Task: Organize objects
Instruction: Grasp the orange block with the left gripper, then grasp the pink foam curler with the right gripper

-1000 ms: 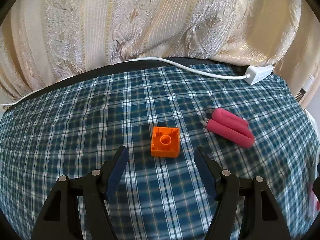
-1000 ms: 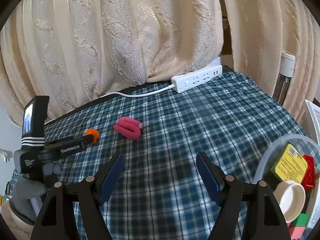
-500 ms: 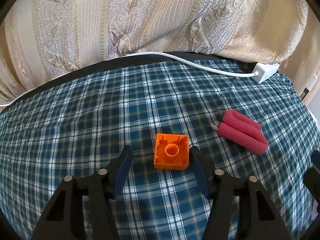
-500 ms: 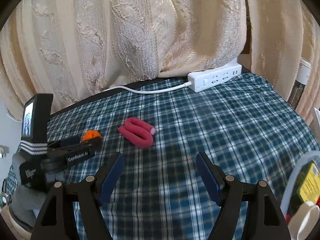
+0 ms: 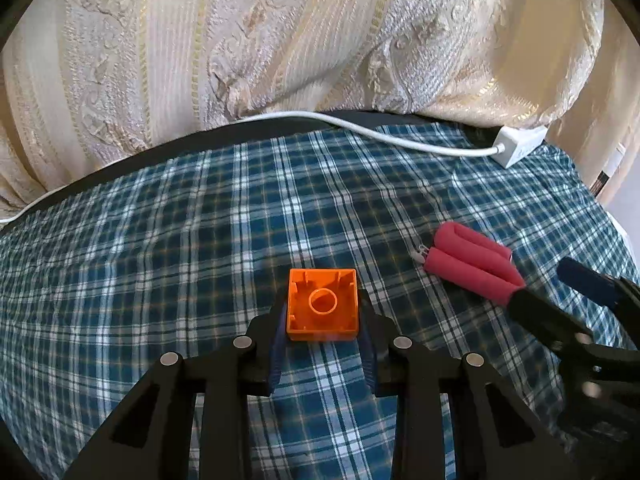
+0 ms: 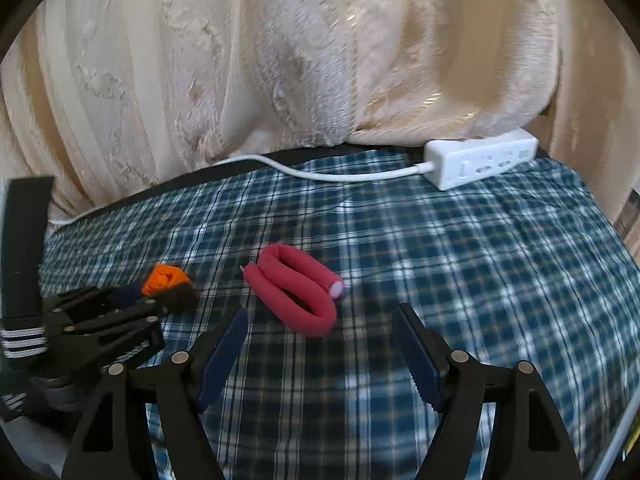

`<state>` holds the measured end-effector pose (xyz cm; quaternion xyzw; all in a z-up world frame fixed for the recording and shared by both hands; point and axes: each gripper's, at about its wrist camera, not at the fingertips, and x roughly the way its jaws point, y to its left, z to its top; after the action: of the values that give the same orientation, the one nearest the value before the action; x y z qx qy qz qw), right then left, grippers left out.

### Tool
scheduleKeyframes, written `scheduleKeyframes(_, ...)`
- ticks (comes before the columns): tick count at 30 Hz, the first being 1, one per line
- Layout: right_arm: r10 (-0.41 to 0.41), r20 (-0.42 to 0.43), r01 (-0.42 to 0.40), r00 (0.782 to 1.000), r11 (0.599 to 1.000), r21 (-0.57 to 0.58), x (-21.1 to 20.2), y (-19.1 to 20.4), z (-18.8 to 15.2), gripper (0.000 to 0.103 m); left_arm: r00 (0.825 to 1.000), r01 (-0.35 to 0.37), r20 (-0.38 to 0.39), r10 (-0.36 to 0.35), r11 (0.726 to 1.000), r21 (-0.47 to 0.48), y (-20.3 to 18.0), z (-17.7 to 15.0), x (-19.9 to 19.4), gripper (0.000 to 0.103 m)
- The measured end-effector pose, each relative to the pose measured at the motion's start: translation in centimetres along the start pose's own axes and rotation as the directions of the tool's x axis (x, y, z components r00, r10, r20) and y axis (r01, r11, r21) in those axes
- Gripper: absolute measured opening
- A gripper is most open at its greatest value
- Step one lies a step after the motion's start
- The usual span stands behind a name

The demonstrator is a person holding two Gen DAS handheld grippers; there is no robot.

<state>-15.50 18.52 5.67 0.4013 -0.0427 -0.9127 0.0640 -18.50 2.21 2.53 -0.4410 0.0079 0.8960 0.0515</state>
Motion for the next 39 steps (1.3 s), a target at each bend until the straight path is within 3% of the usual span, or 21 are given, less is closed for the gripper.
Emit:
scheduleKeyframes(12, 0.027, -0.052, -0.034, 0.998, 0.992, -0.12, 3.8, 1.6, 2.3, 0.078, 0.999, -0.016, 0.034, 0.018, 0.999, -0.041, 1.4, 0.5, -1.3, 0.032)
scheduleKeyframes(20, 0.036, -0.097, -0.055, 0.995, 0.978, -0.203, 4.4, 2.9, 1.4, 0.078, 0.999, -0.017, 0.032, 0.018, 0.999, -0.045, 1.6, 0.5, -1.3, 0.032)
scheduleKeyframes(25, 0.016, -0.103, -0.038, 0.995, 0.975, -0.217, 4.6, 3.2, 1.2, 0.055, 0.999, -0.015, 0.032, 0.016, 0.999, -0.046, 1.6, 0.4, -1.4, 0.032)
scheduleKeyframes(39, 0.027, -0.09, -0.039, 0.996, 0.99, -0.137, 1.3, 2.7, -0.3, 0.051, 0.999, 0.006, 0.047, -0.005, 1.0, -0.03, 0.6, 0.5, -2.5, 0.032)
